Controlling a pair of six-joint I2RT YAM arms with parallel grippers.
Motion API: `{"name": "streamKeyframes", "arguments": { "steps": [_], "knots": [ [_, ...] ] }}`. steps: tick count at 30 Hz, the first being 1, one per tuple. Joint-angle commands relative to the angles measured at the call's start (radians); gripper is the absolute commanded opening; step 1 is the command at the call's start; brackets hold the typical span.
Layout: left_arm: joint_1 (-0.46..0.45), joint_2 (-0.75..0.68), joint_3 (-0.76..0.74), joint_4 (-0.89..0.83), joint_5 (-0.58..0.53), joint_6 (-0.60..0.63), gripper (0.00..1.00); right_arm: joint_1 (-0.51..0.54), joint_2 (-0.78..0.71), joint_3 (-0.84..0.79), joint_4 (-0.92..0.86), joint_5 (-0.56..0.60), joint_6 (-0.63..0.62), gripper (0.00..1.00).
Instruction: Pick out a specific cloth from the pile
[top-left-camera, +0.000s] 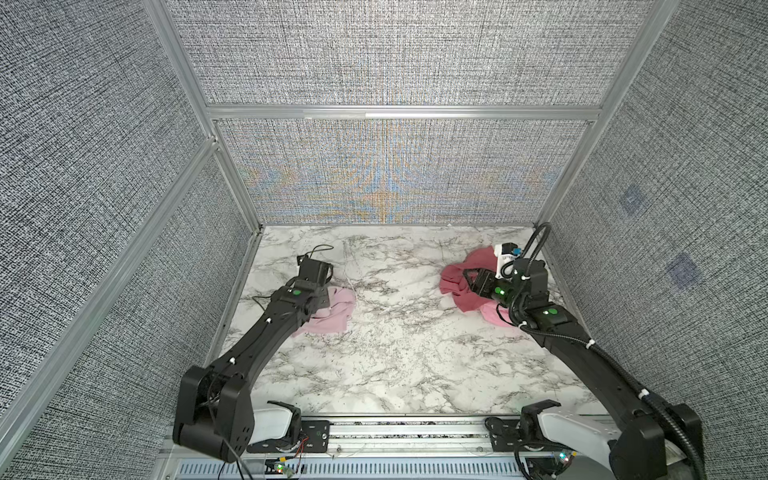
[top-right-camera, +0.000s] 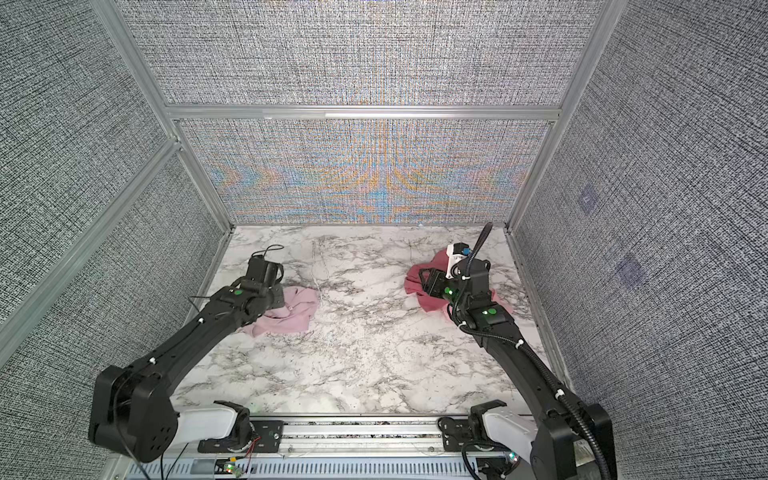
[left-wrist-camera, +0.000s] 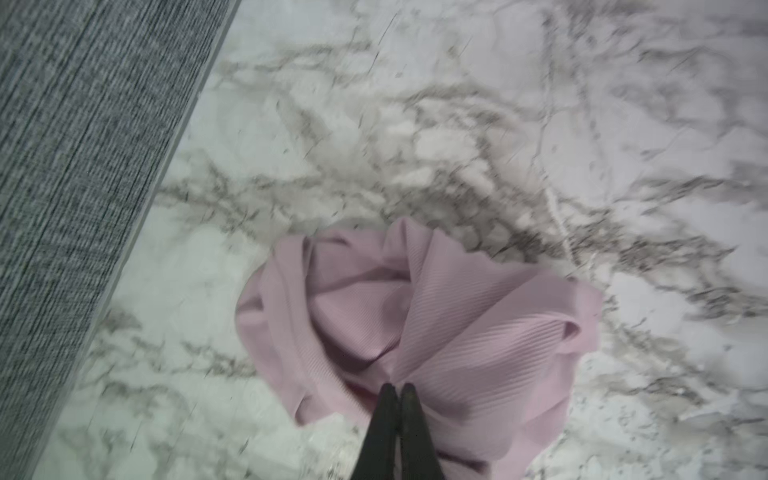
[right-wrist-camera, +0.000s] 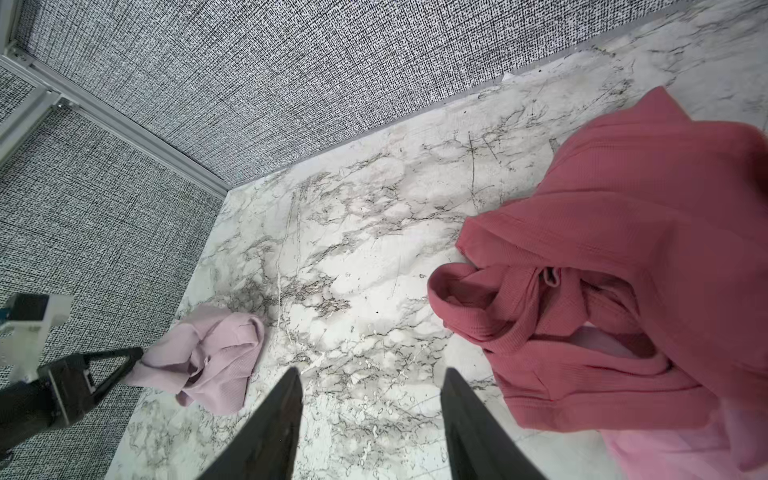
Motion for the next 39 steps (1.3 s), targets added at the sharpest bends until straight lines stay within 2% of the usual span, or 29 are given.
{"name": "streamKeyframes", "arguments": {
  "steps": [1, 5, 9, 11, 12, 13, 18, 24, 31, 35, 39],
  "knots": [
    [0.001, -0.058, -0.095, 0.090, 0.131, 0.033, 0.00, 0.002, 0.012, 0.022, -0.010, -0.016, -0.016, 0.56],
    [0.000, -0.064, -0.204, 0.253, 0.239, -0.006, 0.00, 0.002, 0.016, 0.031, -0.007, -0.024, -0.010, 0.56],
    [0.001, 0.026, -0.228, 0.358, 0.313, -0.023, 0.00, 0.002, -0.004, 0.029, -0.021, -0.019, -0.007, 0.56],
    [0.001, 0.100, -0.199, 0.344, 0.286, -0.091, 0.17, 0.002, -0.012, 0.027, -0.030, -0.012, -0.010, 0.56],
    [0.001, 0.146, -0.176, 0.341, 0.272, -0.106, 0.34, 0.002, -0.015, 0.026, -0.033, -0.008, -0.009, 0.56],
    [0.001, 0.190, -0.159, 0.352, 0.273, -0.098, 0.36, 0.002, -0.016, 0.028, -0.038, -0.004, -0.010, 0.56],
    [0.049, 0.351, -0.112, 0.446, 0.329, -0.120, 0.37, 0.002, -0.009, 0.045, -0.054, 0.005, -0.007, 0.56],
    [0.211, 0.458, -0.038, 0.483, 0.376, -0.079, 0.36, 0.002, 0.003, 0.080, -0.073, 0.024, -0.007, 0.56],
    [0.375, 0.562, 0.131, 0.455, 0.427, -0.019, 0.36, 0.003, 0.040, 0.098, -0.063, 0.048, -0.004, 0.56],
    [0.392, 0.568, 0.195, 0.447, 0.443, 0.027, 0.38, 0.003, 0.054, 0.091, -0.053, 0.073, -0.015, 0.56],
    [0.383, 0.497, 0.171, 0.447, 0.440, 0.054, 0.42, 0.002, 0.053, 0.115, -0.092, 0.094, -0.047, 0.56]
  ]
}}
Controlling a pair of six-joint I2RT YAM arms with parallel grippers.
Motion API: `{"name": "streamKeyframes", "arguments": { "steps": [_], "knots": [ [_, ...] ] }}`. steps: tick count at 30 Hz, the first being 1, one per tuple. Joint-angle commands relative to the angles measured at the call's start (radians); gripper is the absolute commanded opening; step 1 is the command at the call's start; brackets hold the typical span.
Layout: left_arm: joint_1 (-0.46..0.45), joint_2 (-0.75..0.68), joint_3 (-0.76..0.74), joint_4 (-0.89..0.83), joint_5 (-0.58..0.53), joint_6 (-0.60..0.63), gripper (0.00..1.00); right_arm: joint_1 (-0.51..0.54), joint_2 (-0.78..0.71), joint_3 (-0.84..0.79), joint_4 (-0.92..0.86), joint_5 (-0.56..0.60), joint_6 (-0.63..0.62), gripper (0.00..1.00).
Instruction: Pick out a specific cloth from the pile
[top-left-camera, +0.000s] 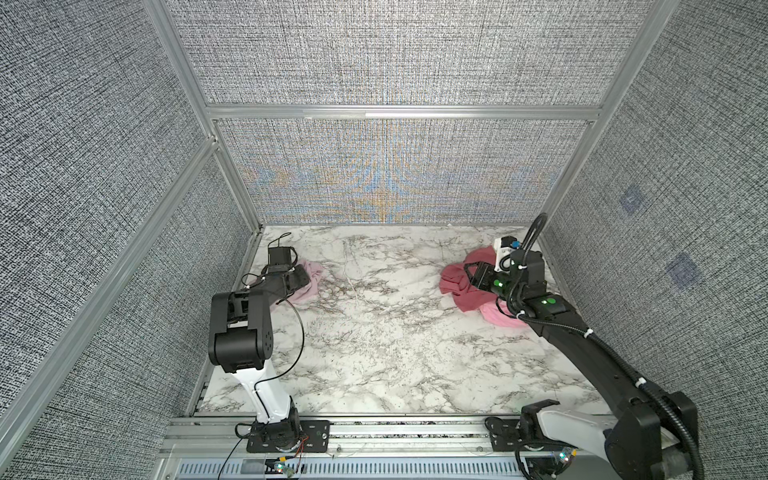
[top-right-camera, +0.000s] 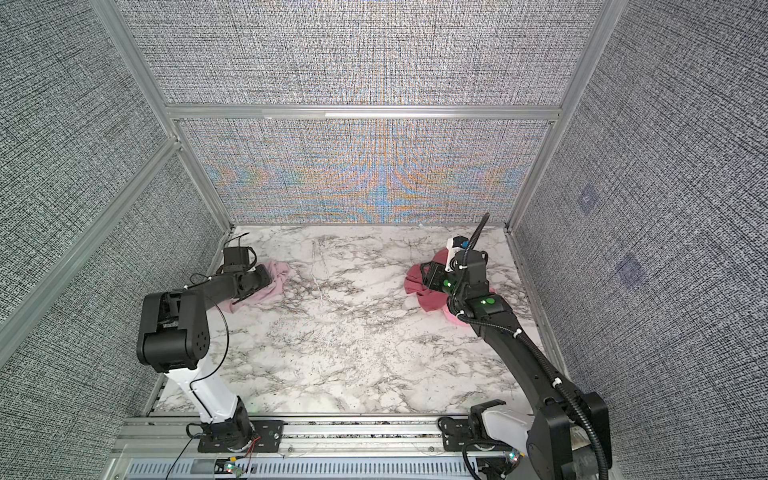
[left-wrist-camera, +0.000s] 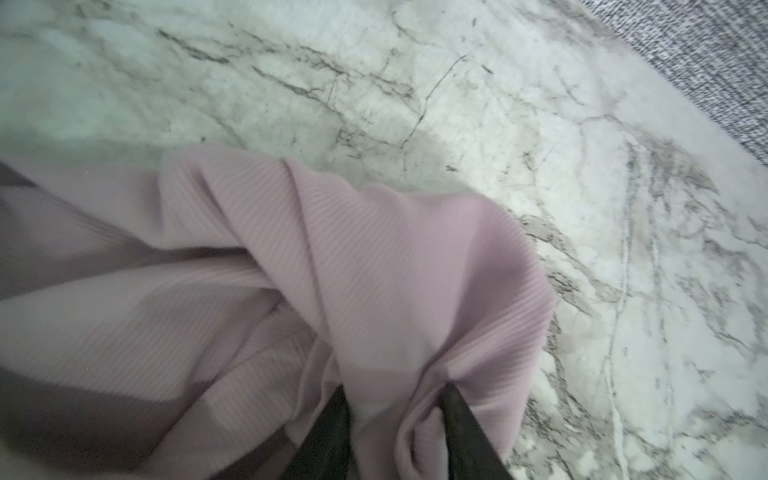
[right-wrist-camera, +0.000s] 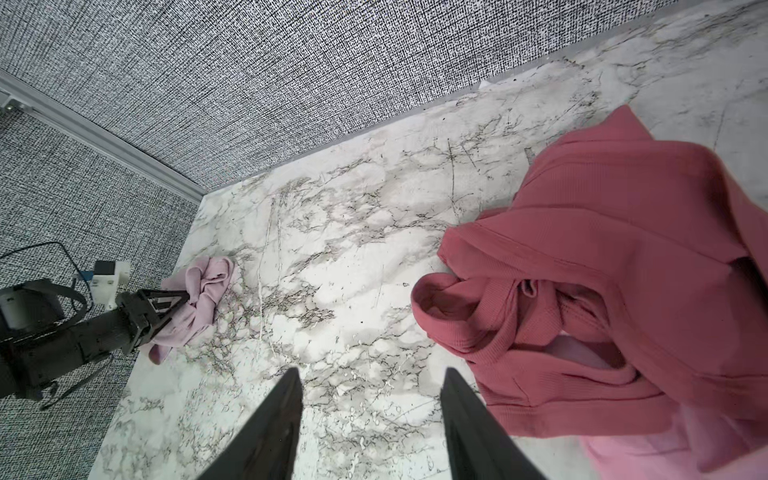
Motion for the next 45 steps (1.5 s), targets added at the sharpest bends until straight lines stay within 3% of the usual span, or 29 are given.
{"name": "streamKeyframes", "arguments": {
  "steps": [1, 3, 8, 9, 10, 11, 19, 24, 29, 35, 39, 45],
  "knots": [
    [-0.012, -0.066, -0.022, -0.030, -0.004, 0.042, 0.45, 0.001, -0.012, 0.022, -0.022, 0.041, -0.036, 0.56],
    [-0.036, -0.134, -0.045, -0.039, -0.023, 0.048, 0.48, -0.001, -0.034, 0.023, -0.033, 0.060, -0.058, 0.57],
    [-0.135, -0.317, -0.073, -0.088, -0.118, 0.089, 0.64, -0.034, -0.099, 0.023, -0.067, 0.105, -0.103, 0.85],
    [-0.152, -0.357, -0.079, -0.092, -0.134, 0.096, 0.72, -0.045, -0.108, 0.038, -0.083, 0.115, -0.113, 0.87],
    [-0.165, -0.394, -0.088, -0.091, -0.148, 0.105, 0.96, -0.054, -0.122, 0.056, -0.096, 0.131, -0.123, 0.89],
    [-0.175, -0.428, -0.100, -0.086, -0.166, 0.110, 0.99, -0.062, -0.135, 0.055, -0.103, 0.144, -0.134, 0.90],
    [-0.184, -0.715, -0.332, 0.167, -0.275, 0.291, 0.99, -0.118, -0.256, -0.068, -0.111, 0.296, -0.230, 0.91],
    [-0.184, -0.774, -0.564, 0.502, -0.298, 0.443, 0.99, -0.145, -0.284, -0.242, 0.057, 0.409, -0.287, 0.91],
    [-0.183, -0.681, -0.686, 0.716, -0.408, 0.424, 0.99, -0.179, -0.271, -0.436, 0.316, 0.530, -0.320, 0.91],
    [-0.182, -0.573, -0.828, 1.062, -0.416, 0.483, 0.99, -0.195, -0.139, -0.717, 0.881, 0.569, -0.398, 0.92],
    [-0.180, -0.478, -0.905, 1.276, -0.412, 0.482, 0.99, -0.197, 0.032, -0.722, 1.031, 0.554, -0.412, 0.92],
    [-0.178, -0.321, -0.945, 1.495, -0.385, 0.497, 0.99, -0.198, 0.189, -0.639, 1.103, 0.475, -0.486, 0.92]
  ]
}}
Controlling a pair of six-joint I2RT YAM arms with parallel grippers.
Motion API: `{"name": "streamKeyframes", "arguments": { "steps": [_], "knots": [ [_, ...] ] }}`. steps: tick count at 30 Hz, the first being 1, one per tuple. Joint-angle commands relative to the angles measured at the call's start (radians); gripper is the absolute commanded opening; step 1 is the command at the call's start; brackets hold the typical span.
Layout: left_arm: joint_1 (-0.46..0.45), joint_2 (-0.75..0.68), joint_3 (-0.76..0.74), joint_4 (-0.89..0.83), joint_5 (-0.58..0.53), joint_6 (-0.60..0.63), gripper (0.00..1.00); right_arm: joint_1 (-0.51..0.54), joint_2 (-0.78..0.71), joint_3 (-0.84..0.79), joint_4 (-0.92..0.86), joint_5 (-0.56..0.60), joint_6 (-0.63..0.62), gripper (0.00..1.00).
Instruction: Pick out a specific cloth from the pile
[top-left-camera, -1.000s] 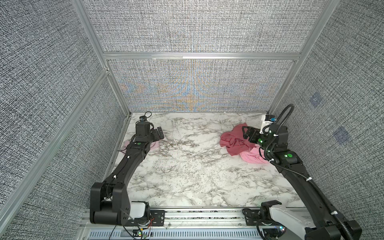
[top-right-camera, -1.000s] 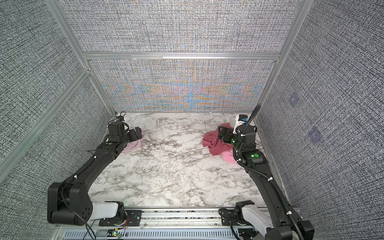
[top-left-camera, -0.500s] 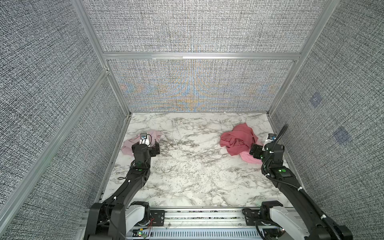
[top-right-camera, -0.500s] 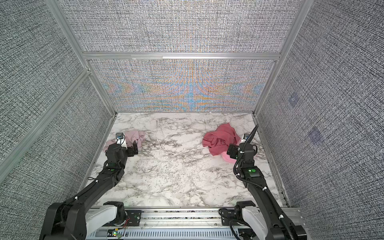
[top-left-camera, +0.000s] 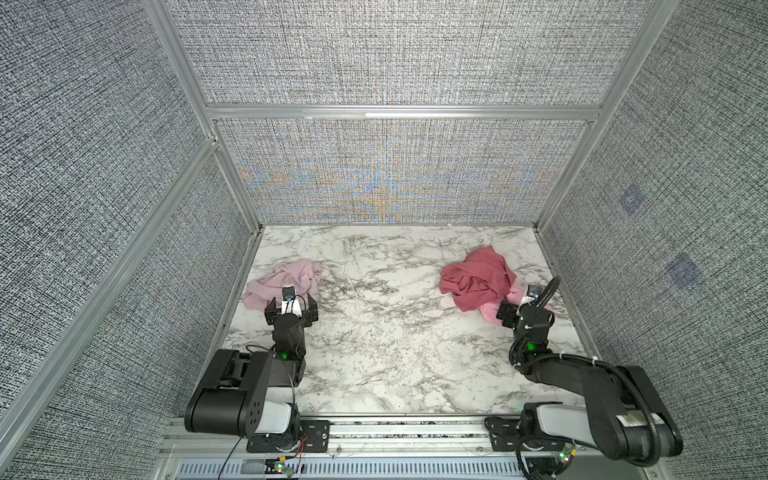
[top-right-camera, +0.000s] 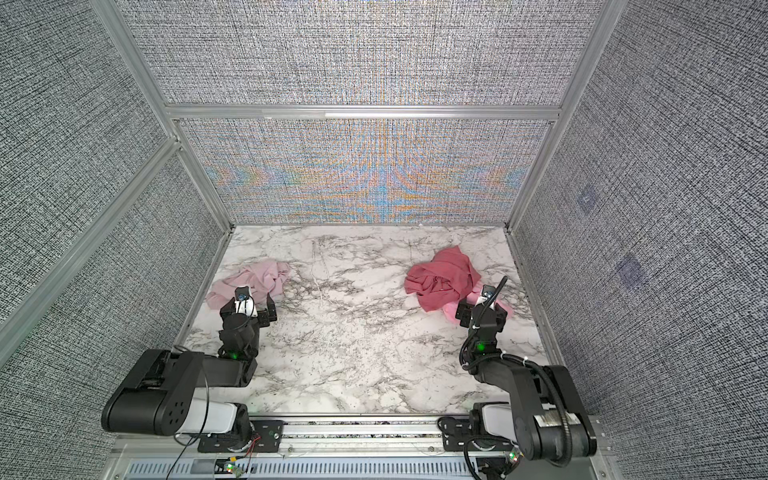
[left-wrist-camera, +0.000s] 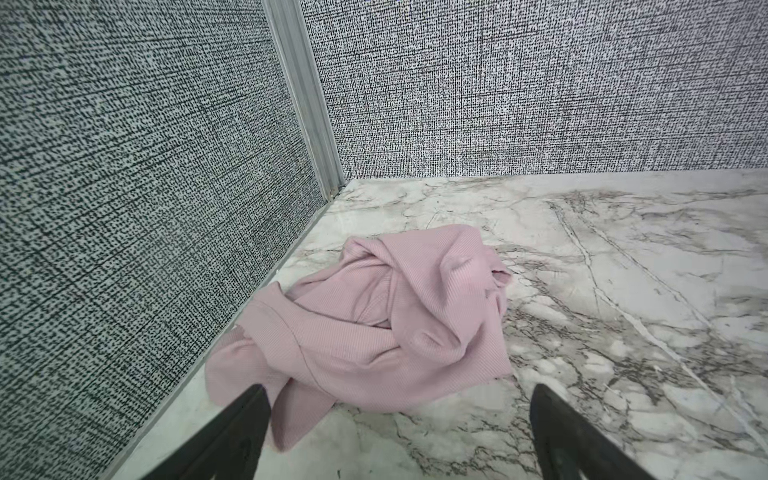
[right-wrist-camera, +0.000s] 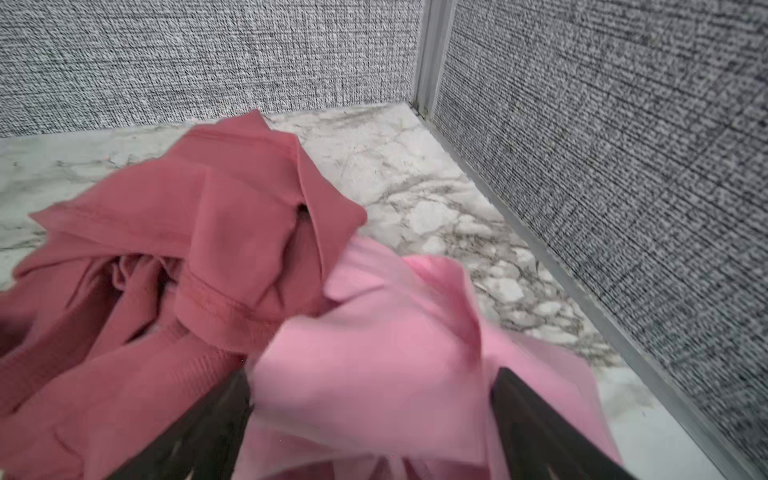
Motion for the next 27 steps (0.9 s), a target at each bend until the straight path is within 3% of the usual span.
{"name": "streamKeyframes", "arguments": {
  "steps": [1, 3, 5, 6, 9, 14, 27],
  "knots": [
    [0.012, 0.033, -0.011, 0.202, 0.017, 0.004, 0.99, -0.003, 0.070, 0.036, 0.145, -0.040, -0.061, 0.93],
    [0.028, 0.029, -0.006, 0.157, 0.038, -0.028, 0.99, -0.013, 0.148, 0.057, 0.178, -0.076, -0.062, 0.93],
    [0.037, 0.087, -0.008, 0.225, 0.079, -0.002, 0.99, -0.018, 0.225, 0.060, 0.244, -0.105, -0.071, 0.93],
    [0.036, 0.108, -0.007, 0.269, 0.092, 0.014, 0.99, -0.026, 0.226, 0.060, 0.237, -0.115, -0.065, 0.93],
    [0.050, 0.068, 0.029, 0.127, 0.118, -0.020, 0.99, -0.041, 0.223, 0.079, 0.199, -0.163, -0.062, 0.94],
    [0.070, 0.081, 0.042, 0.123, 0.164, -0.016, 0.99, -0.075, 0.220, 0.098, 0.153, -0.242, -0.044, 0.98],
    [0.068, 0.079, 0.039, 0.127, 0.164, -0.014, 0.99, -0.075, 0.219, 0.095, 0.157, -0.243, -0.043, 0.99]
  ]
}}
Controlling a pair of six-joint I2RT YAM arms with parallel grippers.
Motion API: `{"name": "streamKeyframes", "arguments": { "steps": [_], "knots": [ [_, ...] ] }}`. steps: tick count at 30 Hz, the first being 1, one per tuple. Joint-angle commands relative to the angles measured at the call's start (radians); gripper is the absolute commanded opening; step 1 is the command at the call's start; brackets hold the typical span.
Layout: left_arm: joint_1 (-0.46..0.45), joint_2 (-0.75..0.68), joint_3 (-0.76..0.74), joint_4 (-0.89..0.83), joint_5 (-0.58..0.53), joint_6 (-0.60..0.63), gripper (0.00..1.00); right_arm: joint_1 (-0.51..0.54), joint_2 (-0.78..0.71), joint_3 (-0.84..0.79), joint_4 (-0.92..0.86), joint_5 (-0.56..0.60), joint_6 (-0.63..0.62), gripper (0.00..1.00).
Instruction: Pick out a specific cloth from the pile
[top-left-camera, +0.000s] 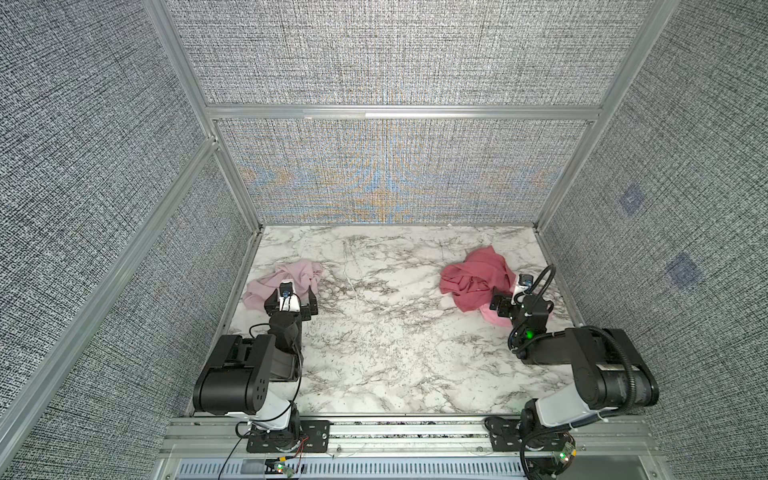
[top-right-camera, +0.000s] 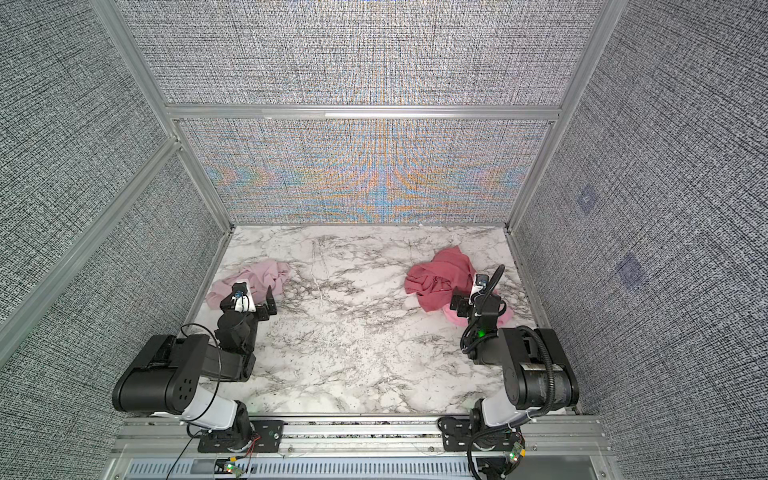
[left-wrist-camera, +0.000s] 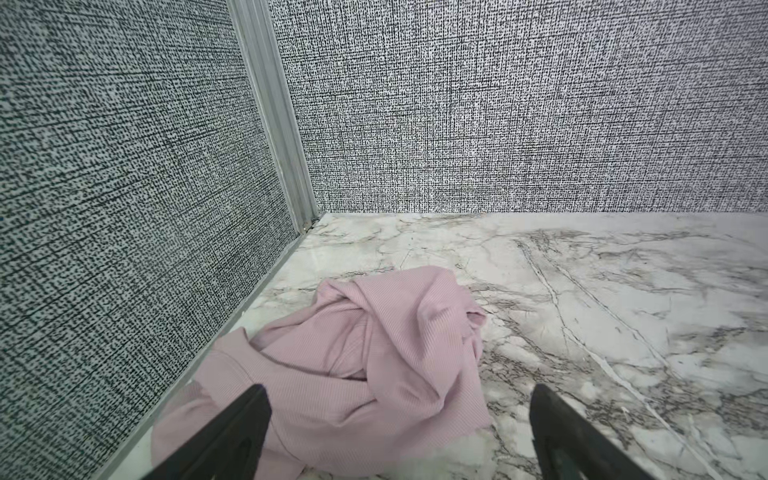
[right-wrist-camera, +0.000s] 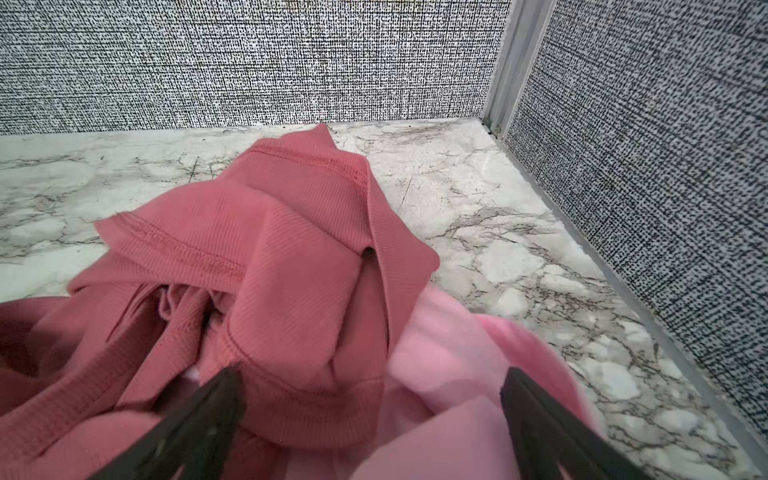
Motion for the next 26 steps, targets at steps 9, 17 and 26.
{"name": "streamKeyframes", "arguments": {
  "steps": [9, 17, 26],
  "knots": [
    [0.005, -0.002, 0.002, 0.002, 0.012, -0.004, 0.99, -0.001, 0.000, 0.002, 0.014, -0.009, 0.006, 0.99],
    [0.002, -0.001, -0.033, 0.074, -0.087, -0.035, 0.99, -0.001, 0.000, 0.003, 0.014, -0.009, 0.006, 0.99],
    [0.005, 0.004, -0.004, 0.023, -0.001, -0.003, 0.99, -0.001, -0.001, 0.002, 0.014, -0.010, 0.006, 0.99]
  ]
}}
